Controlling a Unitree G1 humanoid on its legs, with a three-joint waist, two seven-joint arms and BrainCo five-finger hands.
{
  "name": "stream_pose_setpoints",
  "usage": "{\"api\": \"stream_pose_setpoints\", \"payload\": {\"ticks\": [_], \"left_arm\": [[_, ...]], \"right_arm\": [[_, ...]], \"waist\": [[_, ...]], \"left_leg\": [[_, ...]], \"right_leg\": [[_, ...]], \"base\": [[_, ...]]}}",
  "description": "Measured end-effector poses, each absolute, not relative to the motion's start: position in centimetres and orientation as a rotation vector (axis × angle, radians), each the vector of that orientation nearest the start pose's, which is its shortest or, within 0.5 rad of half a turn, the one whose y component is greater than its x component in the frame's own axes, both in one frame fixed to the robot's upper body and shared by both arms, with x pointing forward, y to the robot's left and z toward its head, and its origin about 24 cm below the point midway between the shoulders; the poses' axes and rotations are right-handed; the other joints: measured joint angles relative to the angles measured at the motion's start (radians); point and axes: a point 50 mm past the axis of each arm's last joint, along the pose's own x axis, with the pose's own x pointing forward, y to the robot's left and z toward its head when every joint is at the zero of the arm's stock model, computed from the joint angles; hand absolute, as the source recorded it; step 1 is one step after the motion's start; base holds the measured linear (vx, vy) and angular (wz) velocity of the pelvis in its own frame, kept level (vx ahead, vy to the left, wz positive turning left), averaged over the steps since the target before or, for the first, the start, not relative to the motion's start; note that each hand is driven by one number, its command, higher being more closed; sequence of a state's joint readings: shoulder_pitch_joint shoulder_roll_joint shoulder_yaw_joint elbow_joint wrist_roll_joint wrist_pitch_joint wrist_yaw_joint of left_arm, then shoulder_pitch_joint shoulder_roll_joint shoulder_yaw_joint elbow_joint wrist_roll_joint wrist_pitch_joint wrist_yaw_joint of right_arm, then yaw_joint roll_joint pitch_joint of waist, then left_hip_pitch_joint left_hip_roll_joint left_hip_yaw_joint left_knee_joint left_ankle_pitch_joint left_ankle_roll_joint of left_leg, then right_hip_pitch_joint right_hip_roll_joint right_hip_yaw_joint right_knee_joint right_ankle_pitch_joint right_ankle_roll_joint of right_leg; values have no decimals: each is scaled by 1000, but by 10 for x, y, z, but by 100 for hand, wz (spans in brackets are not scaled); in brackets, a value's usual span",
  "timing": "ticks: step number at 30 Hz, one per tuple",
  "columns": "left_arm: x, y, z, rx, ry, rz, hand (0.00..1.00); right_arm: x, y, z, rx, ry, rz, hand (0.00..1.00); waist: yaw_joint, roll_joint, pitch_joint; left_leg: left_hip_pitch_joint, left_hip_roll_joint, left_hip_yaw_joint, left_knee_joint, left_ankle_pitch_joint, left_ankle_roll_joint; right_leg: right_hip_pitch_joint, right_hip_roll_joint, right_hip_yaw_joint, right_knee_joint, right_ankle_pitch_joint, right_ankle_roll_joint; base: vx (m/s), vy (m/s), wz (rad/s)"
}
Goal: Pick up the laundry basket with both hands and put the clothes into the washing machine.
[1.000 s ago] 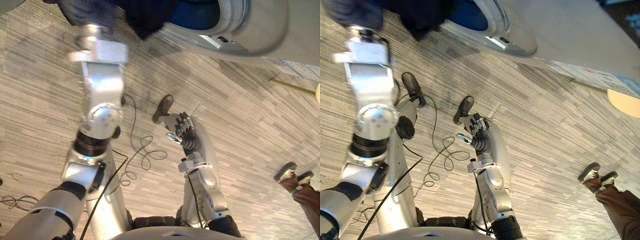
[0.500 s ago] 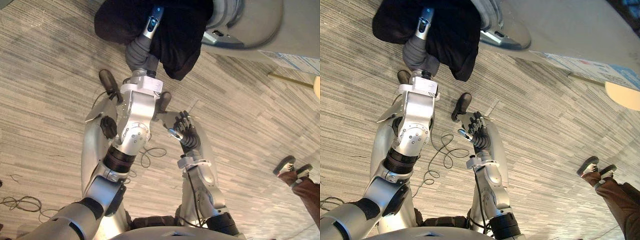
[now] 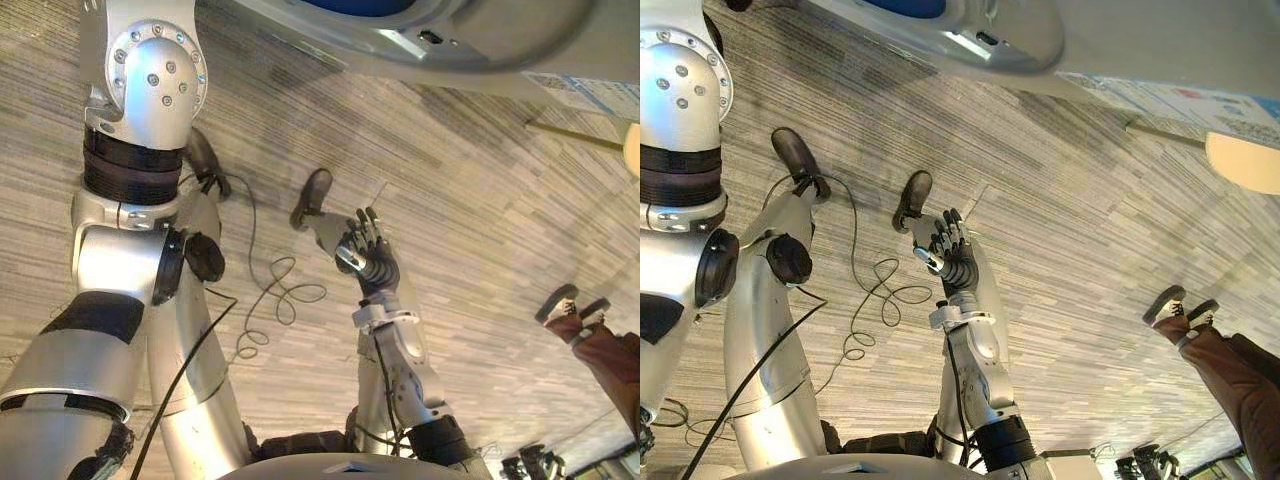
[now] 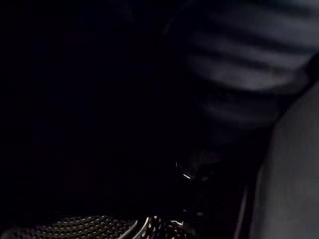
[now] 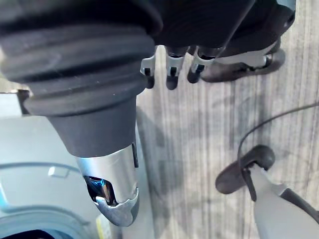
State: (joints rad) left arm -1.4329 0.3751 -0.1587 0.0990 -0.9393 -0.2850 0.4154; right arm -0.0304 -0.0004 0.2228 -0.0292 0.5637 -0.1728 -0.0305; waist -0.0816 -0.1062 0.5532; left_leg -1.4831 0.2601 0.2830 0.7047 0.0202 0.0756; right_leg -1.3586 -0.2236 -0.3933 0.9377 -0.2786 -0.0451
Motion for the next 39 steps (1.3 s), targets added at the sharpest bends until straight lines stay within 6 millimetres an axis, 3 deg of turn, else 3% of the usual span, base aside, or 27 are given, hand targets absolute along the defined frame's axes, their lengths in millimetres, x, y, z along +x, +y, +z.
{"api": "stream_pose_setpoints", "payload": {"ticks": [6,10,14,16,19,22,24,27,29,33,39], "left_arm": [[235,71,481,-682,-1230,-540,100],[226,72,482,-786,-1214,-595,100],[224,73,462,-886,-1189,-640,100],[221,69,443,-941,-1166,-686,100],[218,58,438,-890,-1181,-702,100],[223,42,431,-492,-1324,-556,100],[238,21,431,212,-1514,-311,100],[250,10,432,806,-1618,-136,100],[256,8,435,1024,-1637,-50,100],[261,11,450,1158,-1641,89,100],[248,20,482,1147,-1694,284,100]], "right_arm": [[260,-105,75,578,-181,165,0],[260,-109,83,579,-216,160,0],[261,-123,91,562,-263,144,0],[262,-152,82,490,-236,75,0],[260,-178,66,427,-174,8,0],[260,-195,51,393,-109,-28,0],[257,-202,43,363,-86,-5,0],[251,-207,32,361,-71,-20,0],[244,-211,25,380,-65,-45,0],[231,-219,13,365,-39,-79,0],[222,-223,-7,352,47,-98,0]], "waist": [[-6,0,0],[-13,0,0],[-24,0,0],[-30,1,0],[-30,2,1],[-21,2,1],[2,2,1],[13,2,1],[13,2,1],[0,2,1],[-8,2,1]], "left_leg": [[19,-1,54,-92,42,0],[16,-2,73,-112,49,1],[13,-9,75,-122,56,7],[13,-18,76,-136,60,4],[14,-31,76,-166,71,-6],[18,-36,76,-183,85,-15],[18,-33,76,-184,93,-10],[18,-30,79,-166,88,-3],[20,-28,93,-163,82,4],[21,-21,124,-170,74,15],[39,-22,161,-202,72,17]], "right_leg": [[-7,1,-4,-70,42,9],[-20,2,-1,-95,64,9],[-26,1,0,-107,74,12],[-31,-2,2,-110,77,13],[-40,-9,2,-114,79,12],[-41,-12,-4,-116,78,10],[-40,-11,-8,-114,78,9],[-33,-11,-5,-113,82,8],[-34,-13,3,-120,91,14],[-41,-3,22,-157,117,15],[-38,4,41,-211,160,23]], "base": [[-55,32,-1],[-51,33,-13],[-50,21,-3],[-51,11,6],[-55,2,10],[-62,-16,12],[-68,-26,6],[-51,-8,-3],[-61,6,-12],[-70,15,-23],[-75,9,-16]]}}
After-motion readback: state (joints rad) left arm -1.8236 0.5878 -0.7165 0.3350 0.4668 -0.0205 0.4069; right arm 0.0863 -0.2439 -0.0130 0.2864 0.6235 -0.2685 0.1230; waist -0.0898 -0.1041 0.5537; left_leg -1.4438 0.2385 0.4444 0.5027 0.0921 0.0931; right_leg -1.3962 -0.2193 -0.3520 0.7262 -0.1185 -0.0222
